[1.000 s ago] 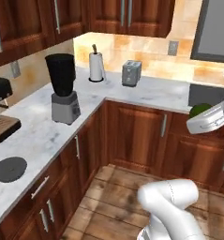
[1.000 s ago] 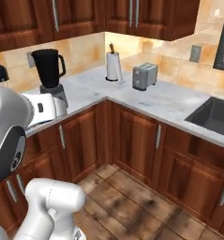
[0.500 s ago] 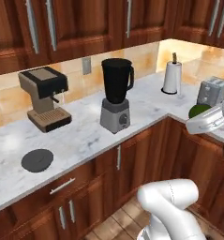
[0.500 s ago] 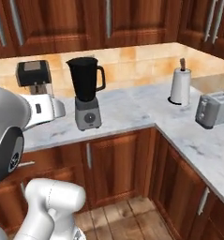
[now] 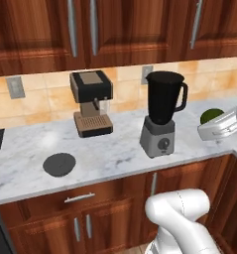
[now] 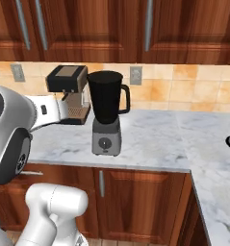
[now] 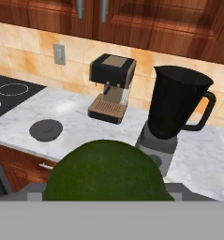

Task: Grab the limes from the fridge, place them in the blender, close the lid, and turn on the blender to create a marinade.

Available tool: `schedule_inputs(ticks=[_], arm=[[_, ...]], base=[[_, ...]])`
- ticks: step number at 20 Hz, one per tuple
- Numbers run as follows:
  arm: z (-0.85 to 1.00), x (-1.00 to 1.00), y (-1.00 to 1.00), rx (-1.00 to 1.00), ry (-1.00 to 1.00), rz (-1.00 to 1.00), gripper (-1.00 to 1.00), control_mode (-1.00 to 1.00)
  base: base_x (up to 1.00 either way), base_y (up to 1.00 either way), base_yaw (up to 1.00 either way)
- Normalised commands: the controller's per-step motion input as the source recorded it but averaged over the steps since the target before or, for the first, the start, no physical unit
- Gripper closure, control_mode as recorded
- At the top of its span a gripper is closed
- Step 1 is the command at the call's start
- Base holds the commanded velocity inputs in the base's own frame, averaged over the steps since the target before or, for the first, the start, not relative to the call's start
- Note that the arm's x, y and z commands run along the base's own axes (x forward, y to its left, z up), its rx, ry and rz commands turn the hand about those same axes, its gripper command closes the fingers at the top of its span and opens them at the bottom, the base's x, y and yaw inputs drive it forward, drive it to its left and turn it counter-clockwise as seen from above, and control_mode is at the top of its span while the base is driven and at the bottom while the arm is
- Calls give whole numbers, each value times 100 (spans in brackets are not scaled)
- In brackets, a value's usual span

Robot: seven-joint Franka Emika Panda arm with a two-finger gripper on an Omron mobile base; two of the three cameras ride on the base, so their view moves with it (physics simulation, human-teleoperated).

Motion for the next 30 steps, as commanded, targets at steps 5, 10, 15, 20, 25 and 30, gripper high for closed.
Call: schedule_inputs(ticks=[5, 10, 15, 20, 25, 30], arm=[[0, 0, 0, 0, 0, 0, 100, 100], [0, 0, 0, 0, 0, 0, 100, 100], [0, 0, 0, 0, 0, 0, 100, 100], [0, 0, 0, 0, 0, 0, 100, 100], [0, 0, 0, 0, 0, 0, 100, 100], [0, 0, 0, 0, 0, 0, 100, -100]], base=[[1, 22, 21], [35, 48, 2], [55, 27, 6], [34, -47, 10], [7, -6, 1], [0, 0, 0]])
